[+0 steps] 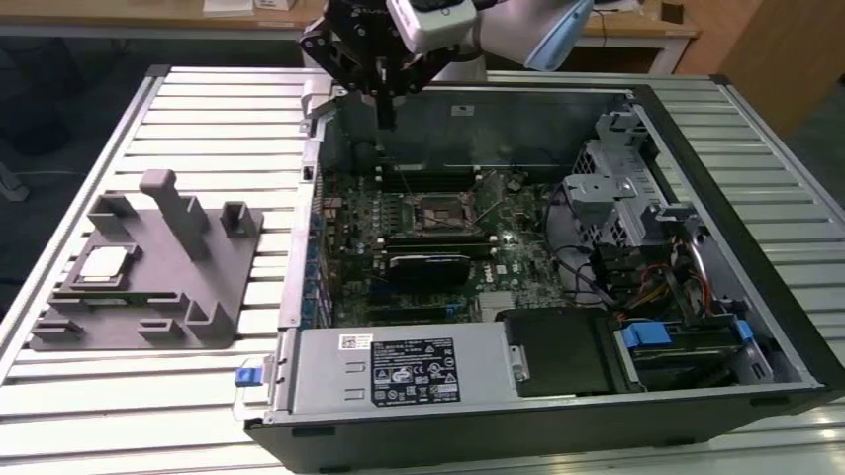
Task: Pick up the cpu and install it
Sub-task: 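Reach for the cpu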
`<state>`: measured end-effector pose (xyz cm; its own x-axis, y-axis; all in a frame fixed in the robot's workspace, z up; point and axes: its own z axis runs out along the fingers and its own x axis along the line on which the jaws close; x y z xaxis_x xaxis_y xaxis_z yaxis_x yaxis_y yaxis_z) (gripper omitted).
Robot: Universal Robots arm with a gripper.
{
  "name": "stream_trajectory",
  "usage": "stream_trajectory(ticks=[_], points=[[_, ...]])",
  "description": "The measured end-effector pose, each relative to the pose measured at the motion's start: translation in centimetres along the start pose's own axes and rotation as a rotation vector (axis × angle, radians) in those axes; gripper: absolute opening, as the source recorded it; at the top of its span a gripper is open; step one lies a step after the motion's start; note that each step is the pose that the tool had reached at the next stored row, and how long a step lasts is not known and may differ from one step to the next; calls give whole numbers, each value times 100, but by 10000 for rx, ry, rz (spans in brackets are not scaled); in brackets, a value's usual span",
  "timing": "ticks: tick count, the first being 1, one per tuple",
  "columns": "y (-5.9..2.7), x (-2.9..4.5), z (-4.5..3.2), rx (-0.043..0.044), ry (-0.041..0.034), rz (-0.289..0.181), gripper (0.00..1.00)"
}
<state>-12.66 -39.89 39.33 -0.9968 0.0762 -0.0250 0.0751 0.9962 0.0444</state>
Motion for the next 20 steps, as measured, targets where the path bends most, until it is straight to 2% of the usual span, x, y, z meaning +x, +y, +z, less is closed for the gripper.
stream_trajectory(ticks=[8, 20], points=[[-6, 75, -2, -1, -4, 0, 11], [-17, 227, -6, -1, -7, 1, 11]])
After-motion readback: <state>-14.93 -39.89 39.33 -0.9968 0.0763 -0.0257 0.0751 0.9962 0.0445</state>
